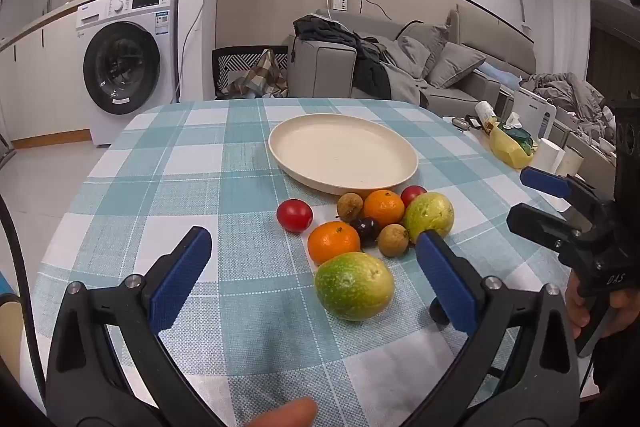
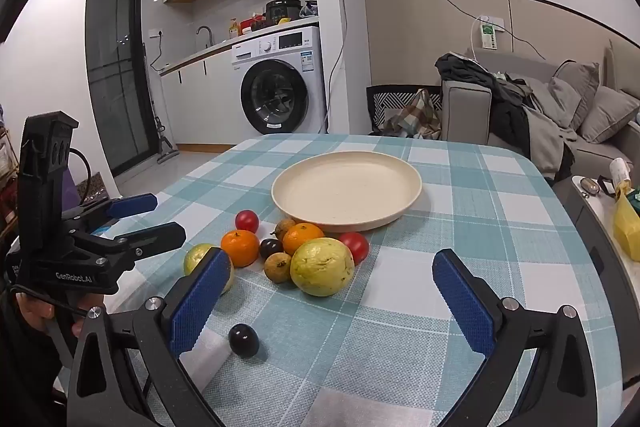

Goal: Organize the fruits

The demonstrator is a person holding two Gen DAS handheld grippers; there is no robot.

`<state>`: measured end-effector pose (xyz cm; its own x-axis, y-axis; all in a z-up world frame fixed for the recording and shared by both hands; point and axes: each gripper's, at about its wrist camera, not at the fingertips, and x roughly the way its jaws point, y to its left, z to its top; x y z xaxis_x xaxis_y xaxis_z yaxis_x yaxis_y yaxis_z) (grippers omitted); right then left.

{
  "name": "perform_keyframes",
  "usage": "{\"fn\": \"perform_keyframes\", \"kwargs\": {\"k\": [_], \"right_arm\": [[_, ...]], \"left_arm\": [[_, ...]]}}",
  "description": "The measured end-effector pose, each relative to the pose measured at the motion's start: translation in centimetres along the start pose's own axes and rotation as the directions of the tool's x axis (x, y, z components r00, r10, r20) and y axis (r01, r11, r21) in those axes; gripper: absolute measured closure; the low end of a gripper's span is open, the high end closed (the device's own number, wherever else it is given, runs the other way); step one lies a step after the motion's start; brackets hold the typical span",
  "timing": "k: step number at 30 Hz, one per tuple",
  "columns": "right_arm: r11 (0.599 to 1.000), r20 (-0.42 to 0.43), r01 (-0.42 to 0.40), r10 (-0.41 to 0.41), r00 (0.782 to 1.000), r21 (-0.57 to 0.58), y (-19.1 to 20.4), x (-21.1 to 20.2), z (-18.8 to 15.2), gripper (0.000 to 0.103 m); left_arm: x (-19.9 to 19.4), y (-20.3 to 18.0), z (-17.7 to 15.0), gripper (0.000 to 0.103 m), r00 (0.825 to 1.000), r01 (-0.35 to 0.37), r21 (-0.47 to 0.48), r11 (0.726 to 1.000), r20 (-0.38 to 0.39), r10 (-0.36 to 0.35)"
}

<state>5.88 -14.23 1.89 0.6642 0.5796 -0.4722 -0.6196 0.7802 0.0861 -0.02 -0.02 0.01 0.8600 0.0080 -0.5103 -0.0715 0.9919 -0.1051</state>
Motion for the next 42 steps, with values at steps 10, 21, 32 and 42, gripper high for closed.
{"fn": "perform_keyframes", "kwargs": {"k": [10, 21, 32, 42], "right_arm": [[1.0, -0.007, -0.002, 0.002, 1.0, -0.003, 0.11, 0.13, -0.02, 0.0], [1.0, -0.009, -0.001, 0.001, 1.0, -0.006, 0.19, 0.15, -0.02, 0.0], [1.0, -0.01, -0.001, 0.001, 1.0, -0.007, 0.23, 0.2, -0.04, 0.0], [1.0, -0.011, -0.001, 0.001, 1.0, -0.009, 0.25, 0.23, -0.06, 0.0]], "left_arm": [[-0.03, 0.1, -0.01, 0.001, 1.0, -0.004, -0.001, 1.0, 0.002, 0.004], [-0.01, 0.0, 0.0, 0.001, 1.0, -0.004, 0.003, 1.0, 0.002, 0.004], [0.0, -0.01, 0.0, 0.001, 1.0, -0.005, 0.004, 1.0, 0.002, 0.005], [0.0, -0.04, 0.0, 0.001, 1.0, -0.005, 0.006, 1.0, 0.002, 0.005]]}}
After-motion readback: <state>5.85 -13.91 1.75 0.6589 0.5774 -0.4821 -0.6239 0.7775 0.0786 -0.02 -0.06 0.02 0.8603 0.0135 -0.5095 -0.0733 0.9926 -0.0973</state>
